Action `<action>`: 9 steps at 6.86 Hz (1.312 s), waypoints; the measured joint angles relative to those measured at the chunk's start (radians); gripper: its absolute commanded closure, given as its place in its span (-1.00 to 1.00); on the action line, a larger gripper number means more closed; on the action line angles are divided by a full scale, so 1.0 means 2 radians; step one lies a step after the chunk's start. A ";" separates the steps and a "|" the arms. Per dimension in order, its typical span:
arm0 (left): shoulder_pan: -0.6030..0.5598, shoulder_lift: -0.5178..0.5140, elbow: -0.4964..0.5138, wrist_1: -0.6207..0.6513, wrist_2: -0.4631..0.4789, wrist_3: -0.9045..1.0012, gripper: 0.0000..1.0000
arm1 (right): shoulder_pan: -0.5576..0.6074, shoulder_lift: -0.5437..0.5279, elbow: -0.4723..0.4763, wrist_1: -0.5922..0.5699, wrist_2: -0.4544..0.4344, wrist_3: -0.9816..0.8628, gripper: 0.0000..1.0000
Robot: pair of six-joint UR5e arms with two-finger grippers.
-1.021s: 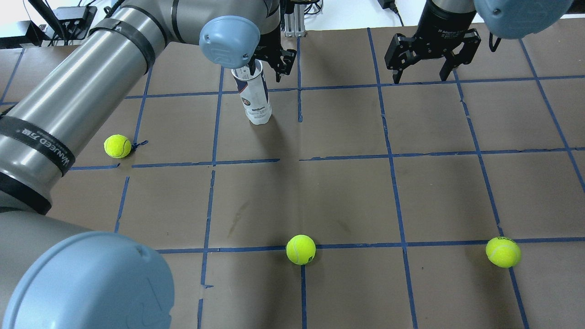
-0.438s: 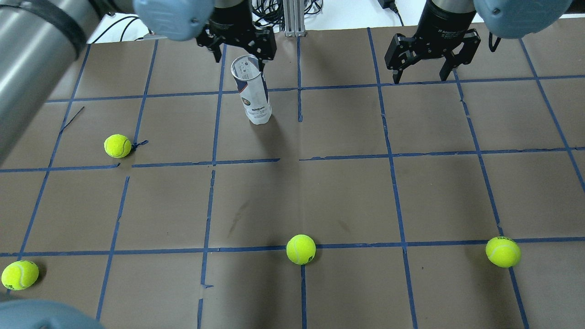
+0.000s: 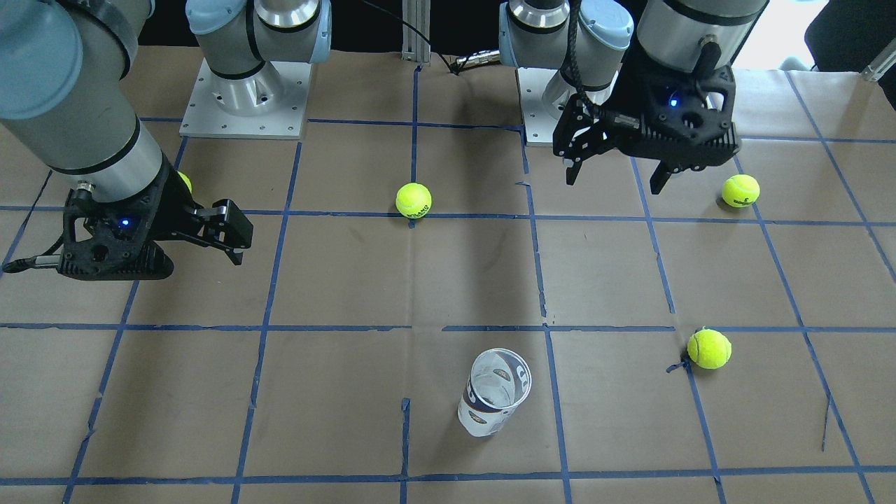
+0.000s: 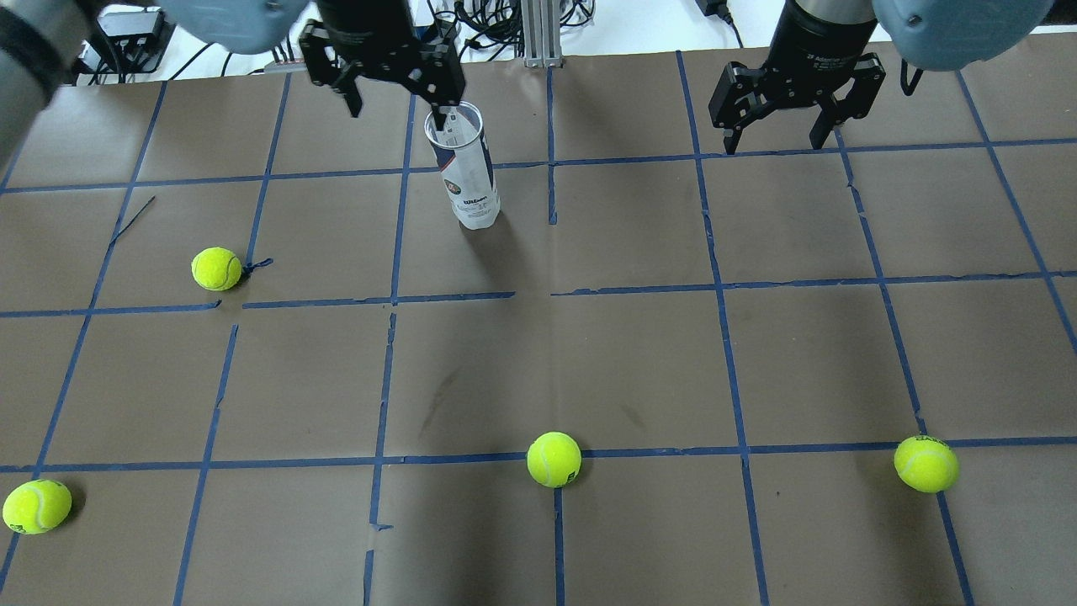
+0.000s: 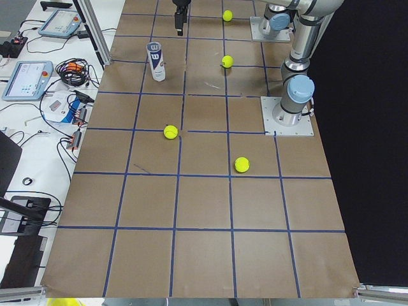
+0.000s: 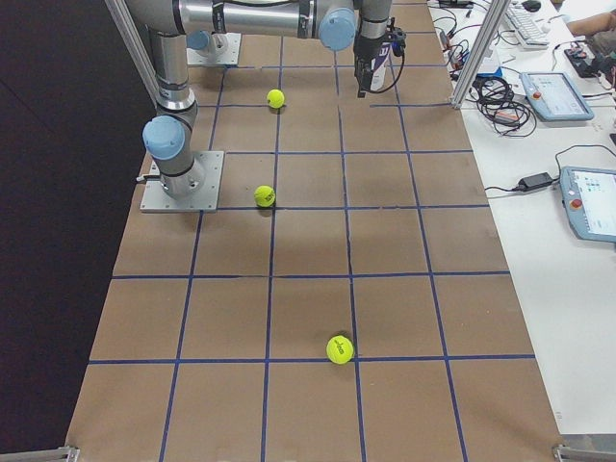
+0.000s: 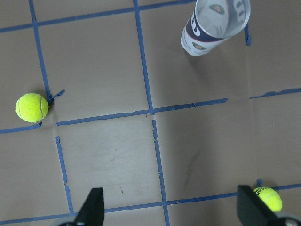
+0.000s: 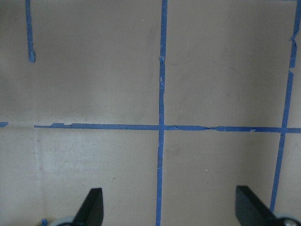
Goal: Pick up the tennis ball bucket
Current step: 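Open the left gripper and raise it away from the standing can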
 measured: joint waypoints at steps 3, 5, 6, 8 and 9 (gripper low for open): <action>0.006 0.012 -0.057 0.036 0.002 -0.034 -1.00 | 0.000 0.000 0.001 0.000 0.000 0.000 -1.00; 0.000 0.017 -0.073 0.049 0.003 -0.046 -1.00 | 0.001 0.000 0.001 0.000 0.000 0.001 -1.00; -0.001 0.020 -0.076 0.050 0.003 -0.047 -1.00 | 0.001 0.000 0.000 0.000 0.000 0.001 -1.00; -0.001 0.019 -0.074 0.051 0.003 -0.048 -1.00 | 0.002 0.001 0.000 0.000 0.000 0.004 -1.00; 0.001 0.018 -0.070 0.051 0.003 -0.048 -1.00 | 0.002 0.001 0.000 0.000 0.000 0.004 -1.00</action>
